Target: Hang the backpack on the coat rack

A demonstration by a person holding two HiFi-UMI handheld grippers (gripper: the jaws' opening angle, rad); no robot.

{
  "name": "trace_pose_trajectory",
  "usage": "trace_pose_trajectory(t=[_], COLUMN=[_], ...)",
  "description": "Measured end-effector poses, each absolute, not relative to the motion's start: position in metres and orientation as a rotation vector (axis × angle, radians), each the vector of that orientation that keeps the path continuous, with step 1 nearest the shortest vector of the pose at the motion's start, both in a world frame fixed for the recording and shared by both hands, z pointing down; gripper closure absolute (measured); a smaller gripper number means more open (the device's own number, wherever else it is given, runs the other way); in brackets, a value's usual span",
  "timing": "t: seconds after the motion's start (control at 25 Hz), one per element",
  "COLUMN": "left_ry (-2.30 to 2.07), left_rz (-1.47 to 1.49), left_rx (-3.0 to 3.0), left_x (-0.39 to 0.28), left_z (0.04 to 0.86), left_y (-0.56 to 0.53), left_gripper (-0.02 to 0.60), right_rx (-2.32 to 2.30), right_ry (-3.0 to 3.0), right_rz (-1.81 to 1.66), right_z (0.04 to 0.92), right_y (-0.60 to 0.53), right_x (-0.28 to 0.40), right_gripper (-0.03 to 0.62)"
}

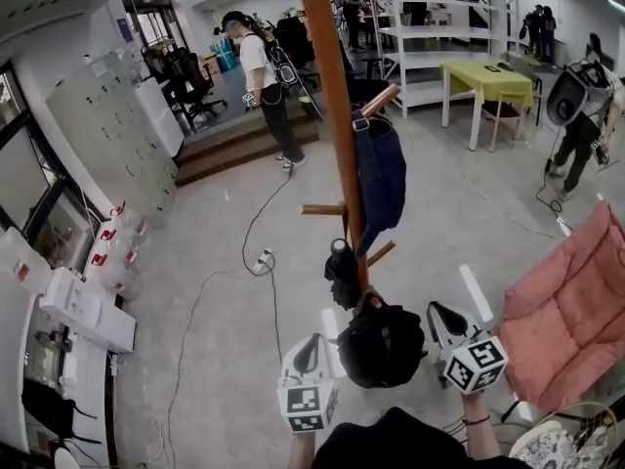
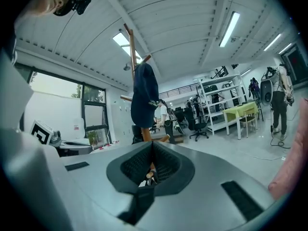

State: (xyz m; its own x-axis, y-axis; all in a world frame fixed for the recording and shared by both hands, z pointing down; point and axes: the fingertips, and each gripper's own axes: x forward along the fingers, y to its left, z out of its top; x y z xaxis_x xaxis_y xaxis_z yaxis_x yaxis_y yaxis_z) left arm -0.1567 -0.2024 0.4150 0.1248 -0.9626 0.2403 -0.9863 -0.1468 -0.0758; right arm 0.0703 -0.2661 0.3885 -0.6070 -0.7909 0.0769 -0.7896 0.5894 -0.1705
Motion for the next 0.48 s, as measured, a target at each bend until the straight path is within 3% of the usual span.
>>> trace_pose_trajectory(t=[0.48], left_ry=[-2.074], left_rz=[0.303], left_rx=[2.235], left_x=[-0.181], left_z=[0.409], left_y=[-0.200], left_gripper=[0.565], right_rx=[-1.397], right_ry=[2.775], right_rz=[-0.223], right_z=[0.383], right_y=[-0.276], right_x=[0.070], right_gripper=[0.581])
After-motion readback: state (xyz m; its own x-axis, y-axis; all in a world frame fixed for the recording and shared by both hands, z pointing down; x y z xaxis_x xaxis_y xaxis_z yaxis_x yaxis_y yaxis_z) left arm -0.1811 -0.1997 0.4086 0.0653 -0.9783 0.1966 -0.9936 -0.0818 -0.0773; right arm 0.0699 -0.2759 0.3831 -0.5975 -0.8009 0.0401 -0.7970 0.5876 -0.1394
